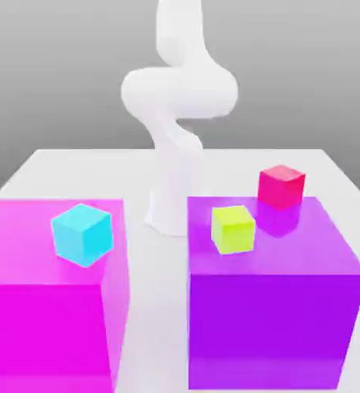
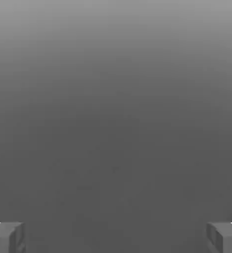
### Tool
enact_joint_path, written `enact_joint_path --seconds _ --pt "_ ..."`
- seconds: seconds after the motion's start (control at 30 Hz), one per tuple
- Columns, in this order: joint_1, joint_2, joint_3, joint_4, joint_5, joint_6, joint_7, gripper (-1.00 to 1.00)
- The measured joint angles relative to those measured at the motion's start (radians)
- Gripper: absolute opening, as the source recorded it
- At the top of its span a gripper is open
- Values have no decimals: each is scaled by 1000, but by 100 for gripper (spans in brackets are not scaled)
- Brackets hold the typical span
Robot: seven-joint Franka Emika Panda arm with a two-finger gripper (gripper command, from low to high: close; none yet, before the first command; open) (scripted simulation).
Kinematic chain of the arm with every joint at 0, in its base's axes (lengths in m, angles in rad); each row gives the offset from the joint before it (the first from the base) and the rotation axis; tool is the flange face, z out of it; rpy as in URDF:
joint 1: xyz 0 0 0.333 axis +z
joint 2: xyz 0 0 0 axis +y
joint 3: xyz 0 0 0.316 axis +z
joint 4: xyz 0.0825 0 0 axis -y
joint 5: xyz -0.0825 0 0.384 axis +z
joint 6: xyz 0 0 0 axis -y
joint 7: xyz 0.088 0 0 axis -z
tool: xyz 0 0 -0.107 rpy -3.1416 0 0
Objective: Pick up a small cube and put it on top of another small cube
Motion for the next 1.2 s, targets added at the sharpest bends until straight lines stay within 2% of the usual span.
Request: enact_joint_path --seconds 0.7,0.97,1.2 --pt "455 433 53 -309 -81 304 -834 0" --pt "619 593 76 -431 -56 423 -1194 0" --pt "757 722 124 -544 25 527 -1538 0"
